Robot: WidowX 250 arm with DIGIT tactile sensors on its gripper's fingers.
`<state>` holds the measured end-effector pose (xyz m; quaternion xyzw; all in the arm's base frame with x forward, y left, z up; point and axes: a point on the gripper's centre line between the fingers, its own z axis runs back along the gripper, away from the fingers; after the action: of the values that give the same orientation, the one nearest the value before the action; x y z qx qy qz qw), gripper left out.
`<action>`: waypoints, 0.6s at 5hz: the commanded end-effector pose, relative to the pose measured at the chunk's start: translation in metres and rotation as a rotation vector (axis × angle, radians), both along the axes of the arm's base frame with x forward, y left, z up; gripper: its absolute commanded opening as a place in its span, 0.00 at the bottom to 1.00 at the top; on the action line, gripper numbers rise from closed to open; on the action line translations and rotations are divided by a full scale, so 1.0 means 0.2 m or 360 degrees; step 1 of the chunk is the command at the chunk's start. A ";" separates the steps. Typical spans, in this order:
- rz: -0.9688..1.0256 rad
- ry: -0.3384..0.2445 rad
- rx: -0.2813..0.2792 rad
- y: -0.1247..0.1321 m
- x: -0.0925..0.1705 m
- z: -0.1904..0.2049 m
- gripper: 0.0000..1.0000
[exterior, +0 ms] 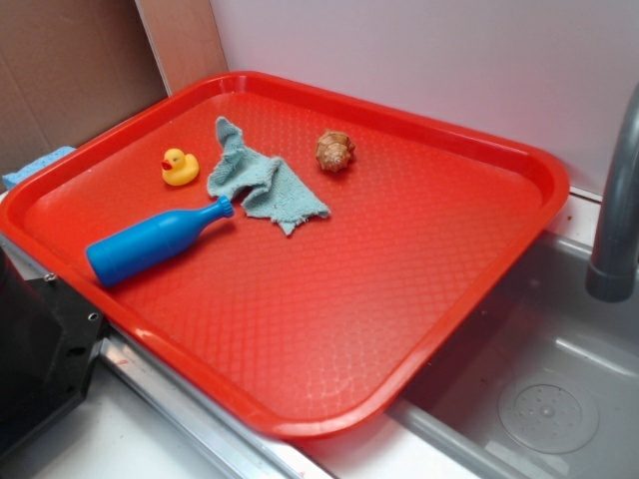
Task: Grab the blue bottle.
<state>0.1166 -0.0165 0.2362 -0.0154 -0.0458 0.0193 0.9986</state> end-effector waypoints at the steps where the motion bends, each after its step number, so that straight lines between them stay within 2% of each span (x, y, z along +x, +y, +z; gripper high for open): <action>1: 0.0000 0.0000 0.0000 0.00 0.00 0.00 1.00; 2: 0.0036 0.0015 0.0032 0.01 0.03 -0.06 1.00; 3: 0.0002 -0.0025 0.0025 0.02 0.07 -0.13 1.00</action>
<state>0.1276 -0.0125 0.2040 -0.0039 -0.0459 0.0170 0.9988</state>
